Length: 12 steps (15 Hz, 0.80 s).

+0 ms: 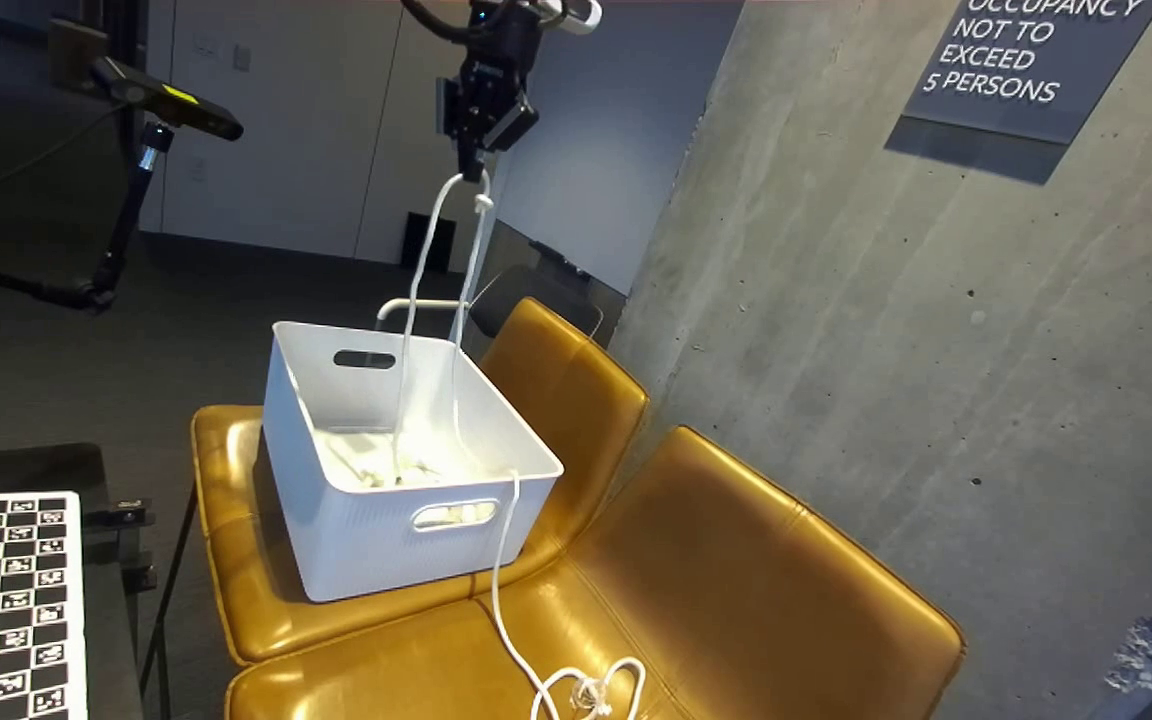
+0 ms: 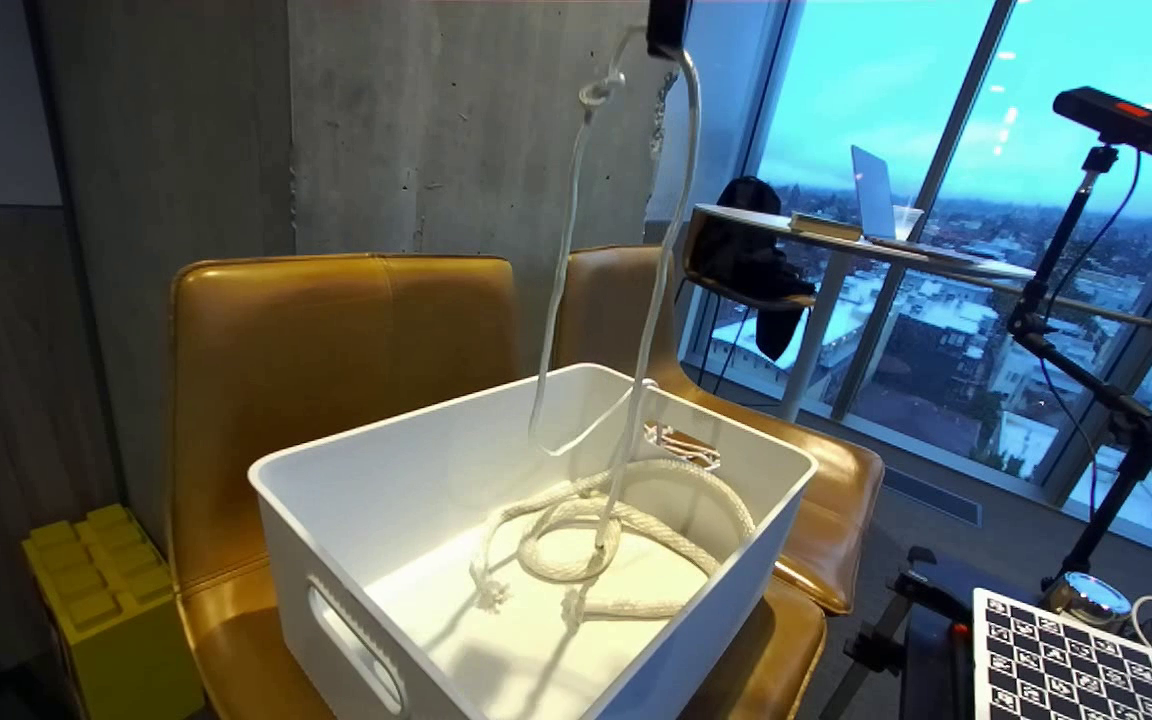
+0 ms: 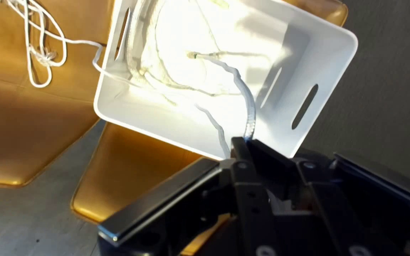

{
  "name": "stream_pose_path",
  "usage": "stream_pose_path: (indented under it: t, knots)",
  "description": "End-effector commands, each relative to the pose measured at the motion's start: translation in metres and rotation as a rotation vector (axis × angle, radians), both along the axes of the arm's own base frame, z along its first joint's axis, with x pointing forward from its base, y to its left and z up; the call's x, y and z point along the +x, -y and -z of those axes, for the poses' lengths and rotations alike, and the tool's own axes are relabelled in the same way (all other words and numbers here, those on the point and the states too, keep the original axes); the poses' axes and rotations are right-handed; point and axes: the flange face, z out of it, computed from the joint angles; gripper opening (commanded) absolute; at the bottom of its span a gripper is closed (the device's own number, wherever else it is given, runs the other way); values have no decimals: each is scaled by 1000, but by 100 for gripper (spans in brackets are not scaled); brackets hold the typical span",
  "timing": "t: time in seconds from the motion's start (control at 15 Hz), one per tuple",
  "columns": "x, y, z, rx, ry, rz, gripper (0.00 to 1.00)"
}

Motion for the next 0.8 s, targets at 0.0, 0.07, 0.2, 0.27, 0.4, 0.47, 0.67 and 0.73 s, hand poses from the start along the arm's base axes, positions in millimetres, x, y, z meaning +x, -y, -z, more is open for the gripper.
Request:
stream_pose_path:
  t: [0.0, 0.07, 0.2, 0.27, 0.4, 0.47, 0.67, 0.73]
  knots:
    - [-34, 7, 39, 3, -45, -22, 33]
    - [-40, 11, 49, -2, -54, -24, 34]
    - [-52, 31, 71, -5, -67, -14, 47]
    - [-56, 48, 81, -7, -73, -7, 54]
    - [-60, 89, 100, -3, -79, -14, 68]
    - [-62, 111, 108, -1, -79, -21, 75]
    - [-62, 180, 131, 12, -83, -63, 98]
    - [-61, 199, 137, 16, -85, -75, 99]
